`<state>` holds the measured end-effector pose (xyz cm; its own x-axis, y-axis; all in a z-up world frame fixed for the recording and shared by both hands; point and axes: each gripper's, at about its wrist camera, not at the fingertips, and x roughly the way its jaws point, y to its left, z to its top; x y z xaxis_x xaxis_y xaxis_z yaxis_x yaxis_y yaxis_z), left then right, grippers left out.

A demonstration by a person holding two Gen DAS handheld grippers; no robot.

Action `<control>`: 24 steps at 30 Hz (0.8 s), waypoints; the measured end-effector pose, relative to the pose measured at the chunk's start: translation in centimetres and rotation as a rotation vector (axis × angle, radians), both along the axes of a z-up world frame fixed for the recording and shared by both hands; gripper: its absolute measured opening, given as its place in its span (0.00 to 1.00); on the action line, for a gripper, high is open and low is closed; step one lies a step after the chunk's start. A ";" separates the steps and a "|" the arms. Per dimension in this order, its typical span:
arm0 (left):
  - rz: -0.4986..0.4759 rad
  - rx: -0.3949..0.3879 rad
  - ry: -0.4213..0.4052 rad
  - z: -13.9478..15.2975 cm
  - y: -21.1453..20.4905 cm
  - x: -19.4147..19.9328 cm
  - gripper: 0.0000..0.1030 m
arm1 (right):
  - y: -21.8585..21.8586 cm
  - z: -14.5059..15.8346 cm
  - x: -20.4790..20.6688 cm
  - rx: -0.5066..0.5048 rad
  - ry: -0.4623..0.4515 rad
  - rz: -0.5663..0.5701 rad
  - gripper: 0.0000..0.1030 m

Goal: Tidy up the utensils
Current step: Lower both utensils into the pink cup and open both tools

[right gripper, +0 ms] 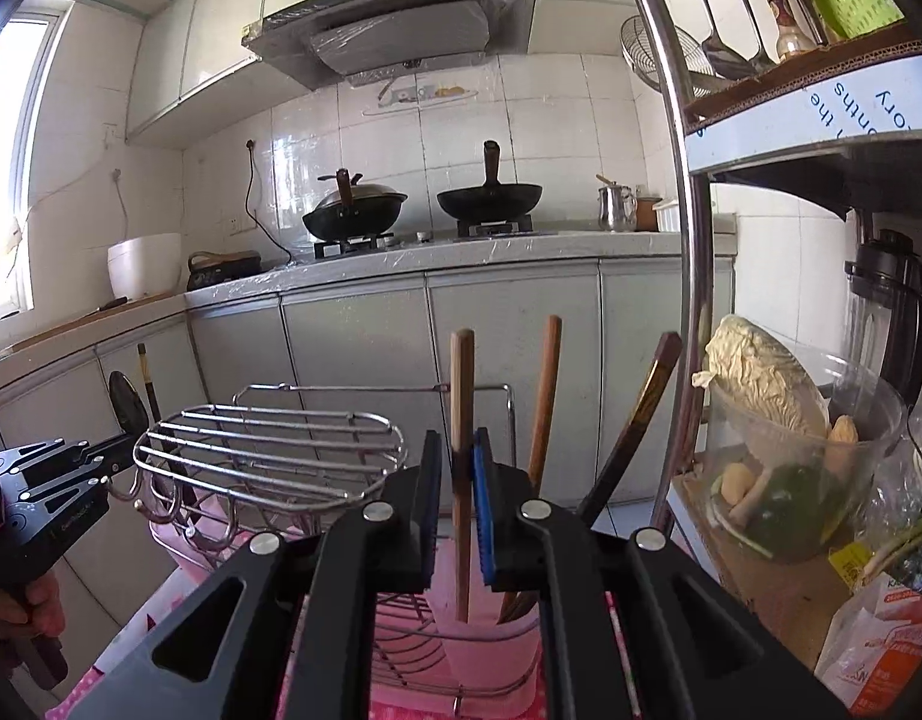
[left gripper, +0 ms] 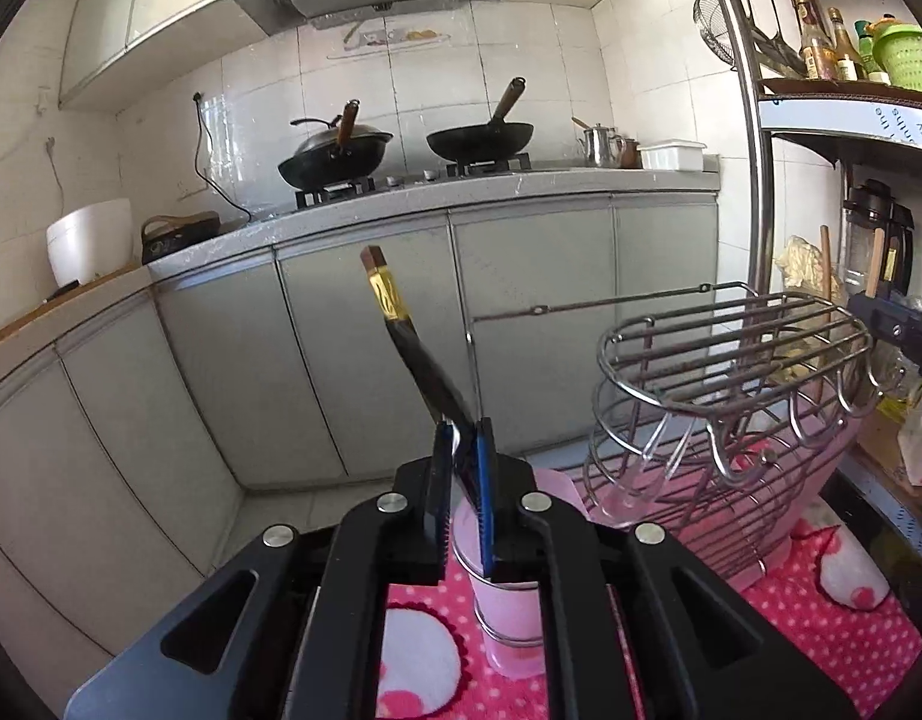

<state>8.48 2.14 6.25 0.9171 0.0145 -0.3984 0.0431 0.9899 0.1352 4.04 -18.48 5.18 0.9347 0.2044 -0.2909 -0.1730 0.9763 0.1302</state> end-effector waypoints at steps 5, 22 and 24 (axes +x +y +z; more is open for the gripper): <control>-0.022 -0.055 0.015 0.3 0.7 -1.3 0.12 | -0.6 -0.2 -0.6 0.014 0.034 -0.009 0.39; -0.054 -0.195 0.056 1.1 1.7 -6.1 0.22 | -2.3 1.7 -6.3 0.028 -0.005 -0.042 0.39; -0.056 -0.212 0.077 0.7 1.5 -6.7 0.22 | -2.3 1.8 -7.5 0.028 -0.008 -0.038 0.39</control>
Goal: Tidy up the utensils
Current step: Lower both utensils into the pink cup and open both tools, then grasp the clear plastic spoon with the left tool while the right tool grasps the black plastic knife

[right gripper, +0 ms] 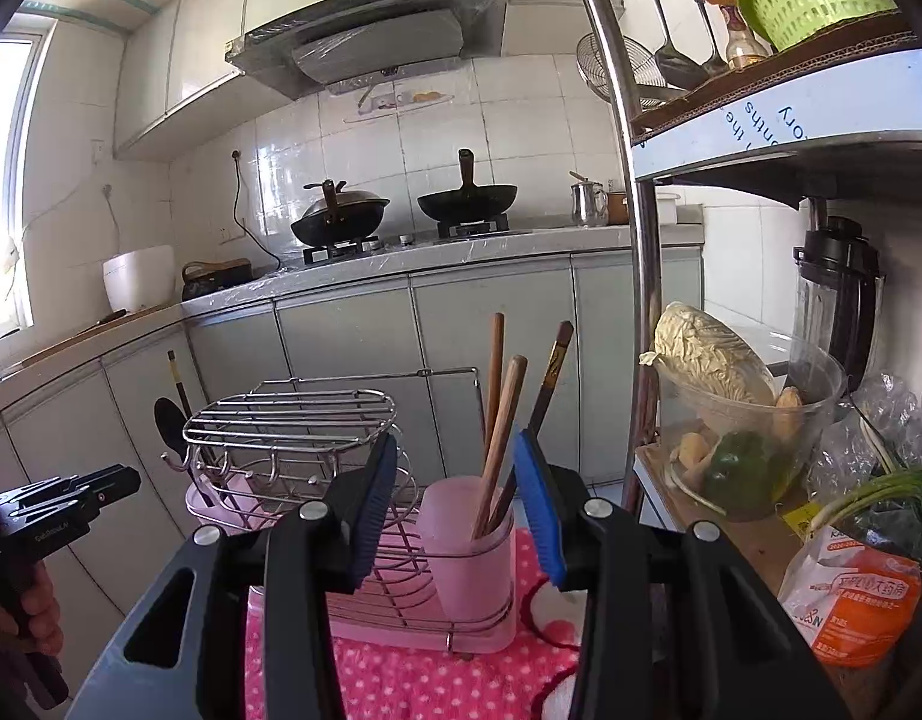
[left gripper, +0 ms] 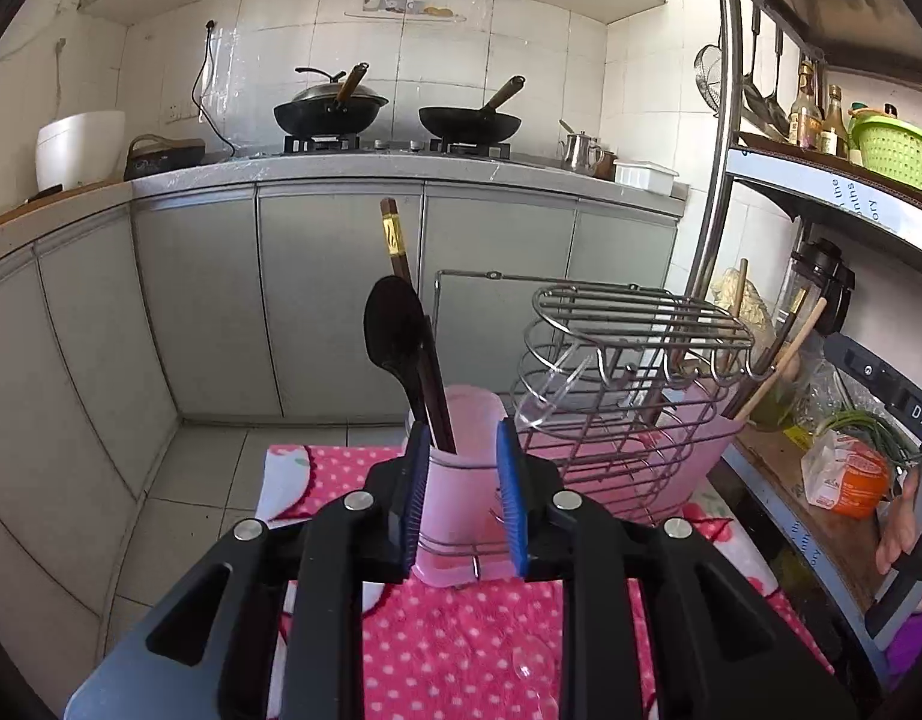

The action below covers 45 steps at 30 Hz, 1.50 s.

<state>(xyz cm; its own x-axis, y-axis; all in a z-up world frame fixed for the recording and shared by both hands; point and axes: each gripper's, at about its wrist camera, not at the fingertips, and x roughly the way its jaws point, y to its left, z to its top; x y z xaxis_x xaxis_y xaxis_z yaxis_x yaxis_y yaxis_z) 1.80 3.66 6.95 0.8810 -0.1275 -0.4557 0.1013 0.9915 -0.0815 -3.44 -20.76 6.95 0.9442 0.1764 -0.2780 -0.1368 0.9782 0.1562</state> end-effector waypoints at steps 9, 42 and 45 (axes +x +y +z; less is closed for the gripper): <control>-0.078 -0.068 0.178 -4.2 -2.0 -2.1 0.27 | 1.6 -3.0 -3.0 0.040 0.143 0.109 0.39; -0.020 -0.060 0.661 -17.5 -6.5 2.6 0.13 | 7.3 -17.3 -0.1 0.173 0.764 0.331 0.24; -0.017 -0.085 0.629 -16.7 -5.5 1.8 0.04 | 8.1 -17.6 0.3 0.169 0.785 0.338 0.24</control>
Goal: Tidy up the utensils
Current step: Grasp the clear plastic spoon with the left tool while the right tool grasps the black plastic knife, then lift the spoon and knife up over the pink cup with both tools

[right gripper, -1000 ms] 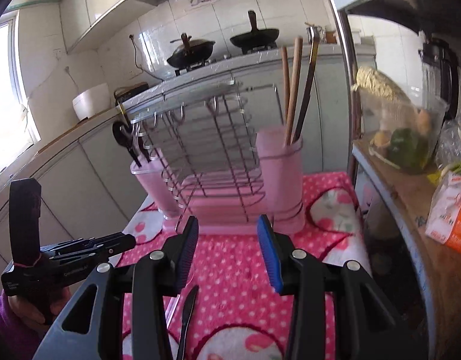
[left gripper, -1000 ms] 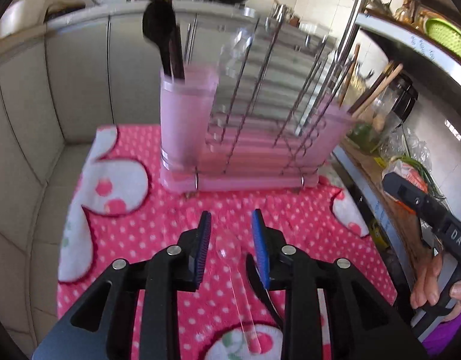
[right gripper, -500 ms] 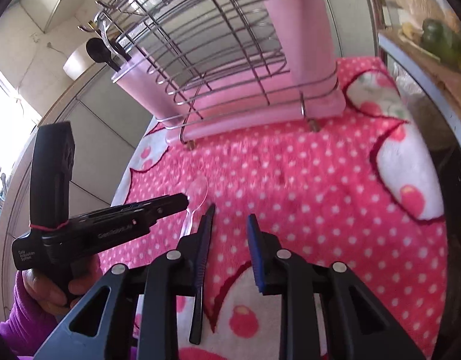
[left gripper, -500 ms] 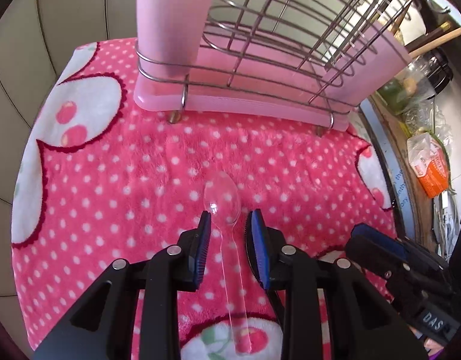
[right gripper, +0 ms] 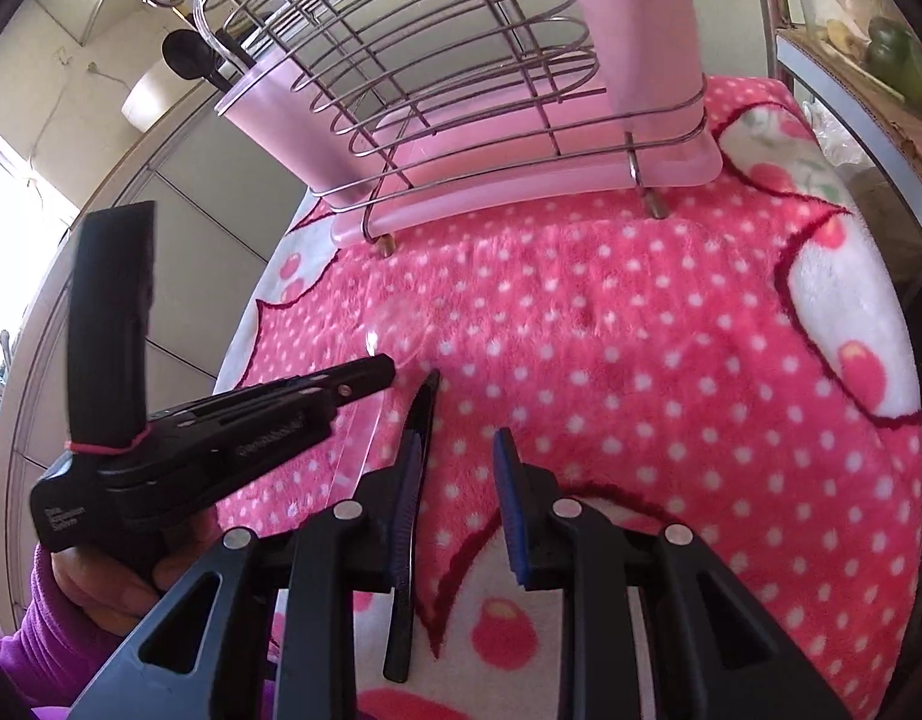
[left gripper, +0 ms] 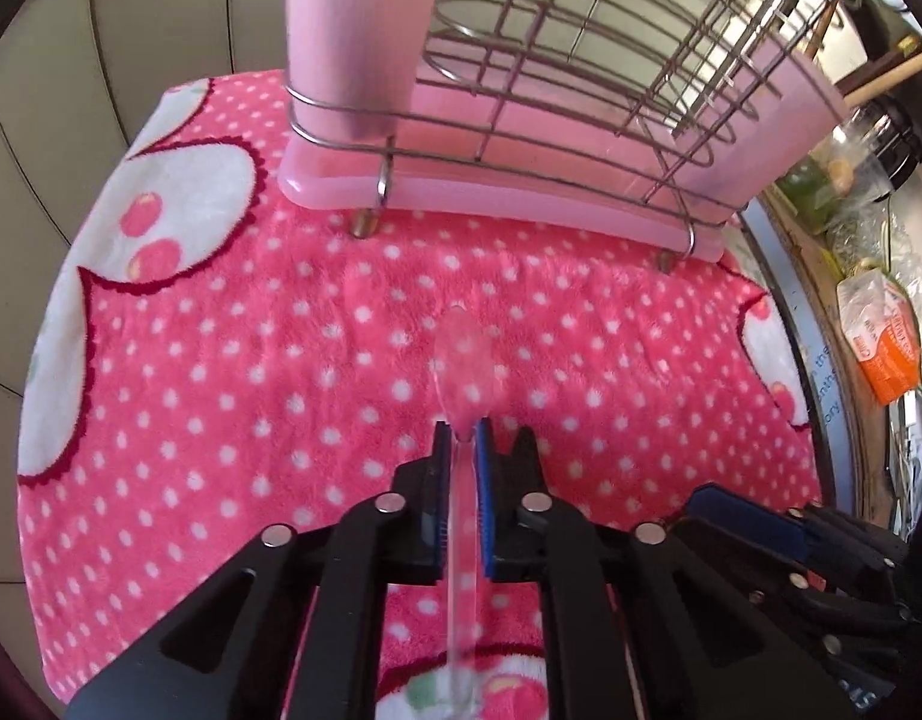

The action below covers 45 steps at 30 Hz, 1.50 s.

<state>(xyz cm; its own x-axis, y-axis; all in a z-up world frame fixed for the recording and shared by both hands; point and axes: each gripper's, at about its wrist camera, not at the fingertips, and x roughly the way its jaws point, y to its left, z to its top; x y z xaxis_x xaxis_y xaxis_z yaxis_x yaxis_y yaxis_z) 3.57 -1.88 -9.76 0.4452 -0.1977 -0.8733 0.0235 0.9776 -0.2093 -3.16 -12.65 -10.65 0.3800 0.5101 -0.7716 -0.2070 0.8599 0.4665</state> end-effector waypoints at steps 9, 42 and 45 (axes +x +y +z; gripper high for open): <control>0.034 -0.030 -0.062 2.2 3.2 -1.6 0.02 | 4.4 -1.3 1.8 -0.085 0.045 0.057 0.28; 0.062 0.005 -0.209 5.2 4.8 -3.3 0.02 | 3.8 2.4 0.6 -0.061 -0.191 -0.039 0.02; 0.065 0.024 -0.232 5.9 4.5 -3.5 0.02 | 3.0 3.0 0.5 -0.051 -0.204 -0.056 0.02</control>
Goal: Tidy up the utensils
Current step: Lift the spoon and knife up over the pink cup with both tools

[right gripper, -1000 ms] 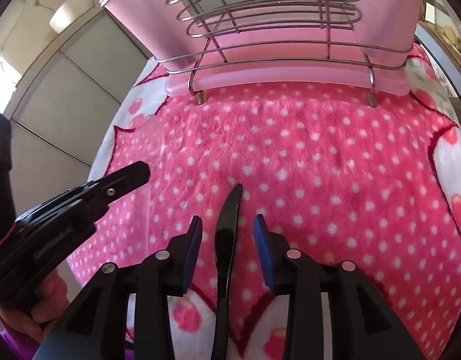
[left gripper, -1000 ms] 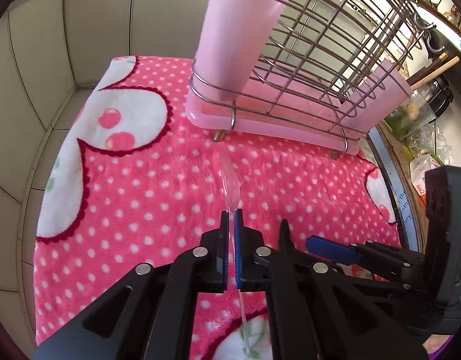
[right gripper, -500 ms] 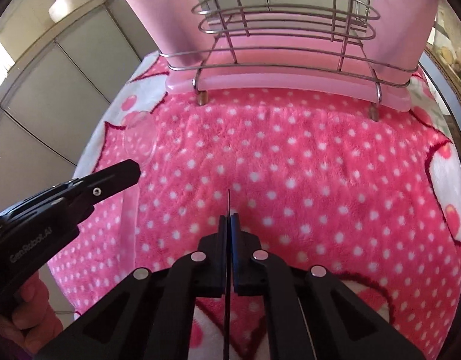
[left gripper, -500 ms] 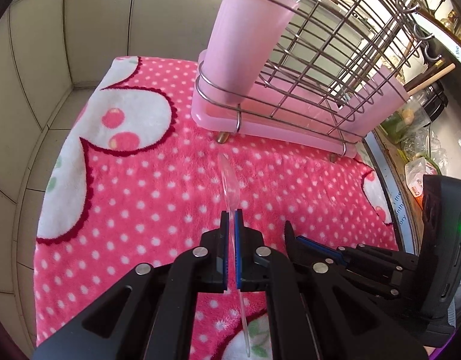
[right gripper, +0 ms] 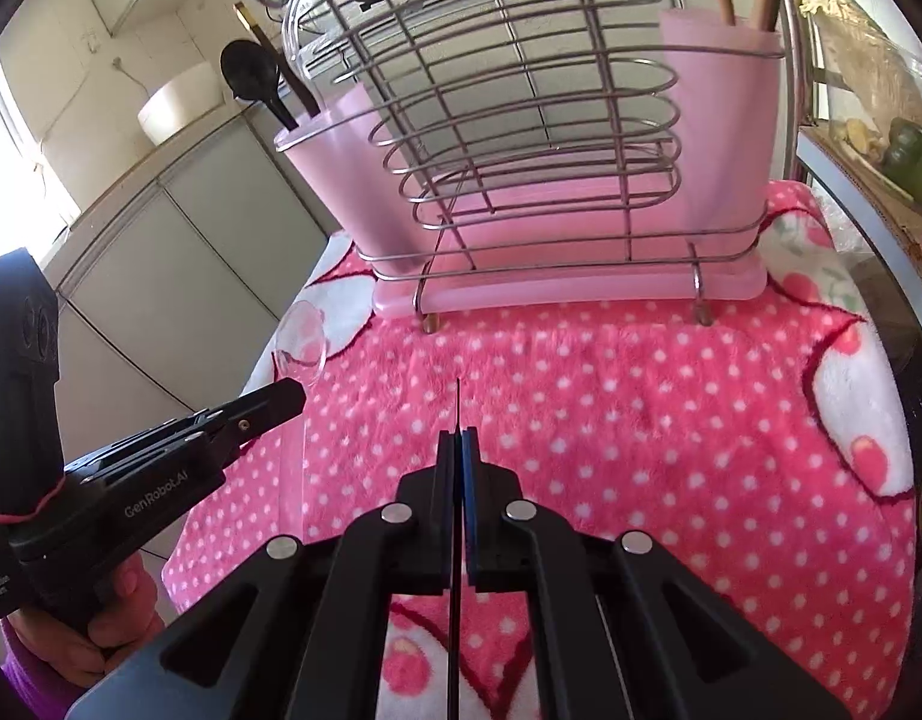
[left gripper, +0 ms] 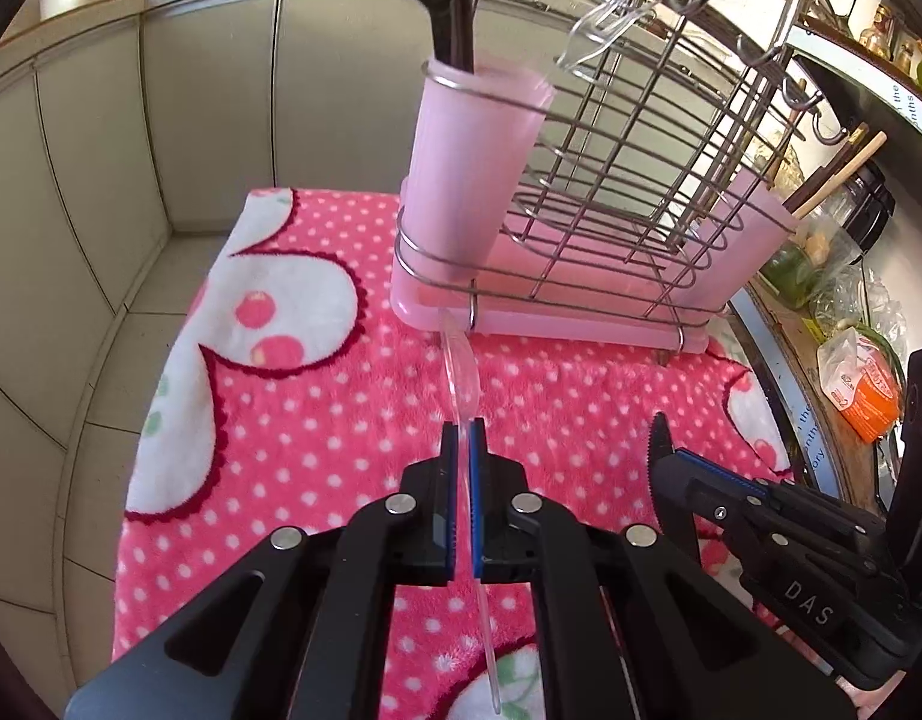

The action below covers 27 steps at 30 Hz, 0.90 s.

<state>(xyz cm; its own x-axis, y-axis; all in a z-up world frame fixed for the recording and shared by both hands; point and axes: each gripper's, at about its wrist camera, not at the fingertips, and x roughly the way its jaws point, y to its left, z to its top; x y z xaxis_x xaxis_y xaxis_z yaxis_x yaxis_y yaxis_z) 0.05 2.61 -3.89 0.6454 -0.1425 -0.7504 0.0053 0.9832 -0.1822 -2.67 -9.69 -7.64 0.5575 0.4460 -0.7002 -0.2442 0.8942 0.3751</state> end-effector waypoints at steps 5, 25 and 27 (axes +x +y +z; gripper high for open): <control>-0.002 0.022 -0.025 0.7 -0.3 -0.2 0.02 | -1.7 1.5 -0.6 0.024 -0.029 -0.027 0.02; -0.024 0.017 -0.233 6.4 -0.6 0.8 0.02 | -8.3 8.5 -0.5 0.105 -0.343 -0.185 0.02; -0.021 0.002 -0.272 7.6 -0.3 1.1 0.02 | -9.2 10.2 -0.2 0.110 -0.408 -0.207 0.02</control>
